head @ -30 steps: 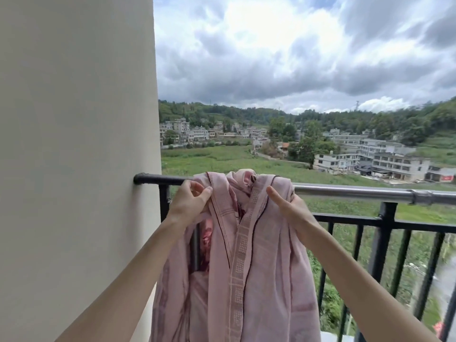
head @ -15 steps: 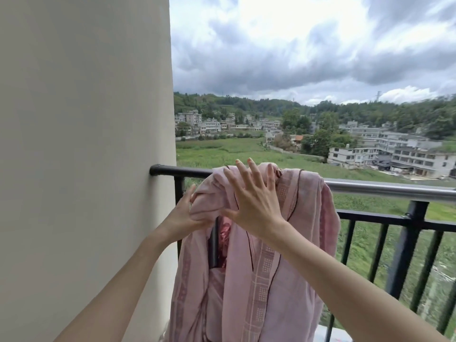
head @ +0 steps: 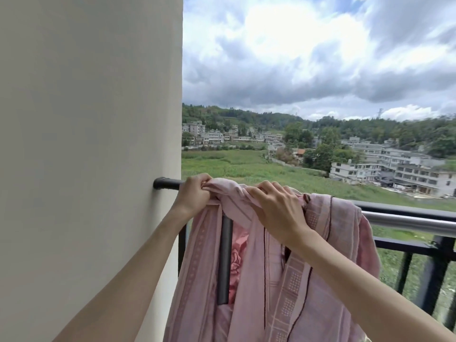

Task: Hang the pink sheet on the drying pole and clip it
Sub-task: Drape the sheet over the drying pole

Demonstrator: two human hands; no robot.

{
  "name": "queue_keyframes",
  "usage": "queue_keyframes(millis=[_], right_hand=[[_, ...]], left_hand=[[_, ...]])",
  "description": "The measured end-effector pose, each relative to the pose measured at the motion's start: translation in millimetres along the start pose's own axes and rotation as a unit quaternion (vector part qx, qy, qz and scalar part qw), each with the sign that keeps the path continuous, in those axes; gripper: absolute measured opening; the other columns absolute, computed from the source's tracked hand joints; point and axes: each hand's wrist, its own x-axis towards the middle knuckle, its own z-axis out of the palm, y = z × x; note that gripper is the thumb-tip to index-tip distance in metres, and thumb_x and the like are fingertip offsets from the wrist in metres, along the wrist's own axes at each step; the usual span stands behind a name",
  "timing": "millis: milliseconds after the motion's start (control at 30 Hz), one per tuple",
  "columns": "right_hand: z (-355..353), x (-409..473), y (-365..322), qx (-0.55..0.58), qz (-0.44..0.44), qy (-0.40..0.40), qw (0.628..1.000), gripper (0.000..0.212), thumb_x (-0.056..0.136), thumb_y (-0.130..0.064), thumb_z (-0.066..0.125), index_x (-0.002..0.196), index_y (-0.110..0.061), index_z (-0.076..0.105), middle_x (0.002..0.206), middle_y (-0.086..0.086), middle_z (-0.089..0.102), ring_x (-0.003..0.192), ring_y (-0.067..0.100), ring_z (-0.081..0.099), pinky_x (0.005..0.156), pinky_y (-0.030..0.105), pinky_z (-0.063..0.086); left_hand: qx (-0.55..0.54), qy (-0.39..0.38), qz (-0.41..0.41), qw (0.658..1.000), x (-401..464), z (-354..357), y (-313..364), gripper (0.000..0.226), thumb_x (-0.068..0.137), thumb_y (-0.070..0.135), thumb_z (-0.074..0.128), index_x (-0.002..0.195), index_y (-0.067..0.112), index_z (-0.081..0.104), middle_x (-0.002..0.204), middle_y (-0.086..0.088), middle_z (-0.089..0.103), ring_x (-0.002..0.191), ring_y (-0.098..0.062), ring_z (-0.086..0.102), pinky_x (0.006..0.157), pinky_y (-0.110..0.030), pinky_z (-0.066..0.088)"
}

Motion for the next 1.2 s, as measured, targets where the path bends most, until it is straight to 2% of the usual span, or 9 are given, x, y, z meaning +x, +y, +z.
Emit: queue_keyframes(millis=[133, 267, 400, 500, 700, 833, 967, 1100, 1200], right_hand=[[-12, 23, 17, 0.014, 0.076, 0.044, 0.996, 0.015, 0.078, -0.011, 0.072, 0.093, -0.015, 0.070, 0.077, 0.006, 0.062, 0.063, 0.027, 0.062, 0.047, 0.025, 0.038], [-25, 27, 33, 0.000, 0.139, -0.019, 0.990, 0.020, 0.089, -0.021, 0.057, 0.107, -0.016, 0.067, 0.094, 0.008, 0.062, 0.085, 0.029, 0.060, 0.064, 0.033, 0.042], [-25, 19, 28, -0.041, 0.113, -0.106, 0.987, 0.032, 0.092, -0.044, 0.047, 0.112, -0.027, 0.064, 0.113, 0.000, 0.061, 0.107, 0.021, 0.050, 0.090, 0.039, 0.033], [-21, 18, 8, -0.050, 0.101, -0.092, 0.989, 0.045, 0.088, -0.056, 0.042, 0.105, -0.022, 0.067, 0.124, 0.003, 0.058, 0.118, 0.023, 0.046, 0.103, 0.049, 0.022], [22, -3, -43, -0.103, 0.027, -0.096, 0.990, 0.054, 0.080, -0.046, 0.059, 0.124, -0.015, 0.056, 0.124, 0.014, 0.058, 0.114, 0.032, 0.054, 0.108, 0.058, 0.010], [33, -16, -53, -0.150, 0.034, -0.086, 0.984, 0.066, 0.079, -0.045, 0.063, 0.134, -0.014, 0.045, 0.131, 0.018, 0.050, 0.121, 0.035, 0.046, 0.111, 0.051, 0.005], [36, -21, -51, -0.160, 0.031, -0.062, 0.985, 0.066, 0.083, -0.044, 0.056, 0.140, -0.014, 0.037, 0.137, 0.019, 0.045, 0.129, 0.035, 0.039, 0.114, 0.047, 0.004], [38, -24, -50, -0.178, 0.035, -0.062, 0.981, 0.067, 0.085, -0.044, 0.053, 0.142, -0.015, 0.034, 0.139, 0.018, 0.043, 0.131, 0.034, 0.036, 0.114, 0.046, 0.004], [39, -25, -50, -0.181, 0.034, -0.060, 0.981, 0.066, 0.086, -0.044, 0.052, 0.142, -0.015, 0.033, 0.139, 0.018, 0.043, 0.131, 0.035, 0.034, 0.115, 0.047, 0.006]], left_hand=[[0.066, 0.046, 0.097, 0.992, 27, 10, 46, 0.026, 0.078, -0.005, 0.056, 0.098, 0.008, 0.067, 0.090, -0.001, 0.065, 0.083, -0.015, 0.057, 0.061, -0.004, 0.040], [-0.007, -0.031, 0.118, 0.993, 27, 26, 51, 0.027, 0.088, 0.002, 0.052, 0.113, 0.007, 0.060, 0.103, -0.004, 0.062, 0.095, -0.017, 0.058, 0.076, -0.012, 0.044], [-0.148, -0.199, -0.016, 0.969, 0, 18, -2, 0.028, 0.093, 0.028, 0.052, 0.118, 0.019, 0.060, 0.112, -0.001, 0.067, 0.105, -0.014, 0.062, 0.087, -0.023, 0.049], [-0.191, -0.216, -0.074, 0.955, -20, 9, -44, 0.032, 0.092, 0.035, 0.049, 0.119, 0.024, 0.060, 0.115, -0.002, 0.066, 0.105, -0.017, 0.062, 0.088, -0.030, 0.049], [-0.051, -0.292, -0.158, 0.942, -66, 27, -110, 0.054, 0.085, 0.029, 0.065, 0.132, 0.033, 0.039, 0.120, 0.010, 0.051, 0.087, -0.006, 0.061, 0.065, -0.016, 0.046], [-0.030, -0.344, -0.200, 0.917, -100, 58, -151, 0.050, 0.081, 0.016, 0.068, 0.126, 0.025, 0.047, 0.117, 0.008, 0.058, 0.094, 0.001, 0.057, 0.080, -0.015, 0.048], [-0.020, -0.303, -0.202, 0.931, -116, 78, -179, 0.070, 0.076, 0.016, 0.072, 0.135, 0.026, 0.037, 0.119, 0.010, 0.057, 0.104, -0.006, 0.055, 0.071, -0.006, 0.040], [0.090, -0.287, -0.218, 0.929, -122, 90, -197, 0.035, 0.082, 0.023, 0.066, 0.115, 0.018, 0.056, 0.090, 0.005, 0.061, 0.080, -0.014, 0.058, 0.063, -0.017, 0.044], [-0.027, -0.200, -0.350, 0.915, -111, 89, -193, 0.009, 0.084, 0.010, 0.062, 0.079, 0.002, 0.064, 0.071, -0.010, 0.063, 0.062, -0.024, 0.067, 0.058, -0.032, 0.058]])
